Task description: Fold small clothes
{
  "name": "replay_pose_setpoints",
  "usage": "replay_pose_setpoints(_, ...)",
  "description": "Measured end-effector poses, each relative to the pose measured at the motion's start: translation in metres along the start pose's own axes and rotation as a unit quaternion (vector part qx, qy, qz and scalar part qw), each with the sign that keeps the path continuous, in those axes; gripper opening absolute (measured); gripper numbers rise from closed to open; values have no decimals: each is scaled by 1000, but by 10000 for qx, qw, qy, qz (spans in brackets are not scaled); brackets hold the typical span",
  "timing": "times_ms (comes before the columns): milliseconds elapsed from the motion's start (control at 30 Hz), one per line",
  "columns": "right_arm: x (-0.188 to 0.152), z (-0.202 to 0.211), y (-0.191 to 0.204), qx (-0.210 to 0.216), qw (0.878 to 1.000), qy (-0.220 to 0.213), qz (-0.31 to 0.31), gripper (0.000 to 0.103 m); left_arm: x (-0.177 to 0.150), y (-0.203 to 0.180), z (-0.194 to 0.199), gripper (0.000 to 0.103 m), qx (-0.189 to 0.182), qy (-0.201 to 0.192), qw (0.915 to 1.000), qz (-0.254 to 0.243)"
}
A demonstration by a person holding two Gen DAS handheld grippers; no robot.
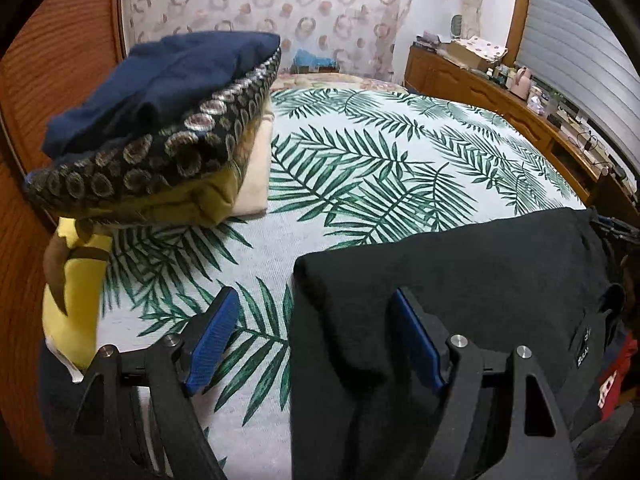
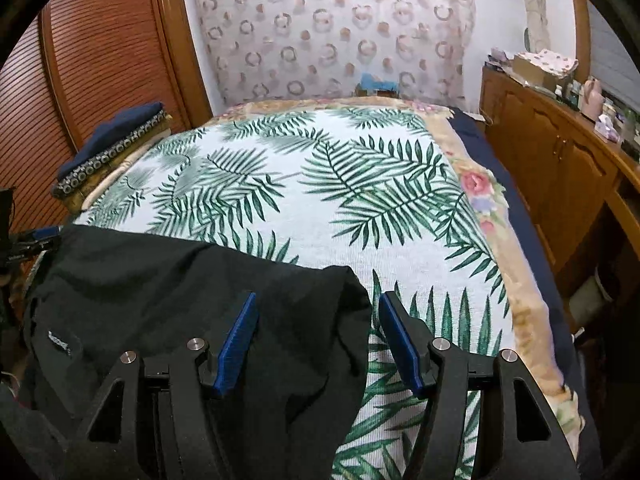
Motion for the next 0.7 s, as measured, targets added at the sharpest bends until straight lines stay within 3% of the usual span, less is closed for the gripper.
replay_pose_setpoints(233,2,-7,1,57,9999,39,107,65,-1,-5,-2,62,-119,19,9999,-97)
replay_pose_setpoints(300,0,-7,1,131,9998,30,163,64,-1,-6,-1,43,-194,4,9997,-129)
replay_pose_setpoints(367,-3,-6,4,234,9995,15,233,49,0,-10,1,25,-286,7,9994,-178)
replay_pose_setpoints(400,-5,-5,6,379,9990,37,229,31,-1,-13,1,15,-367,42,9991,-229)
replay_pose_setpoints(433,-7,-4,8,554,9983,87,185,18,-1,-15,2,14,-364,67,9990,-254)
replay_pose_setpoints(600,-17,12,17,737,9970,-115,212,12,-1,-23,27,8,-365,-210,9988,-265)
replay_pose_setpoints(700,-17,43,20,773,9957,-485,146,12,3,-32,75,8,-484,-806,9954,-186)
Point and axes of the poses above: each gripper's, at about its wrist camera, not at the fingertips, and z roughly against the way its jaws point, y to its left, x to its top, the point moved 3 cm from there along -z, roughly the way its jaws point, and after that the axes turned 7 degrees about -z, right-handed, at the moved point
